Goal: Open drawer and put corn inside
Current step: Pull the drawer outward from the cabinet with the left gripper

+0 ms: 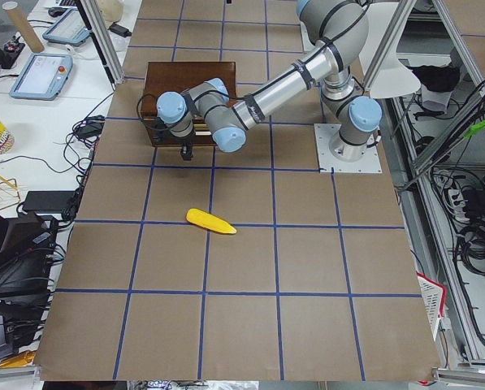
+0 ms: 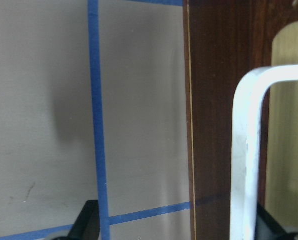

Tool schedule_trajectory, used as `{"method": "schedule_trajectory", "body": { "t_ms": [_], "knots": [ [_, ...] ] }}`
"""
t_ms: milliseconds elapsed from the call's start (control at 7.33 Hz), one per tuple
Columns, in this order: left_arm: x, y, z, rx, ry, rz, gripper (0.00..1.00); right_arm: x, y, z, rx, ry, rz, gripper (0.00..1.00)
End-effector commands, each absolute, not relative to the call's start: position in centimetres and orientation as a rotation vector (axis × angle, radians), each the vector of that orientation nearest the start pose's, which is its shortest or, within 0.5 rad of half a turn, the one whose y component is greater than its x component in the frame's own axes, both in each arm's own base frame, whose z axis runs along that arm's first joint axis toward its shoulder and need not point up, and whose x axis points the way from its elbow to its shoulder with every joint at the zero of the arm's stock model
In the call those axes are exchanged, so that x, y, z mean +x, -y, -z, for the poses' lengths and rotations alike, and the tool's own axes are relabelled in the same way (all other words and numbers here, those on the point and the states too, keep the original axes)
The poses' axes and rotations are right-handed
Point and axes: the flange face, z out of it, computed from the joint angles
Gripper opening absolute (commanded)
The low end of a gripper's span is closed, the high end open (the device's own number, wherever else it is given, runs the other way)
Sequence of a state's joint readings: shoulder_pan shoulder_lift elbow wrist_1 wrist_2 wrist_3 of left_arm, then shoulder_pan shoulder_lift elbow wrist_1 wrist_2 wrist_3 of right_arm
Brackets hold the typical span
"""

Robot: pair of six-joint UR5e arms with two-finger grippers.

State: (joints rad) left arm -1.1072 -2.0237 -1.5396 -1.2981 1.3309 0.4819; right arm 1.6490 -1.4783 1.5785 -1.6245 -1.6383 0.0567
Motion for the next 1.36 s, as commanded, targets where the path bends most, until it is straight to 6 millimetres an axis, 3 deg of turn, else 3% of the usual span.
{"method": "schedule_trajectory", "body": {
  "t_ms": [0,273,1227],
  "knots": [
    [15.4,63.0,-27.5,-0.020,-3.399,-0.032,1.00,16.7,51.3,-44.3,-0.037,-3.211,-0.064,1.00],
    [17.4,62.6,-27.8,-0.053,-3.397,-0.012,1.00,16.7,51.3,-44.2,-0.037,-3.211,-0.066,1.00],
    [20.8,61.8,-27.7,-0.098,-3.396,0.005,1.00,16.7,51.3,-44.3,-0.037,-3.211,-0.066,1.00]
  ]
}}
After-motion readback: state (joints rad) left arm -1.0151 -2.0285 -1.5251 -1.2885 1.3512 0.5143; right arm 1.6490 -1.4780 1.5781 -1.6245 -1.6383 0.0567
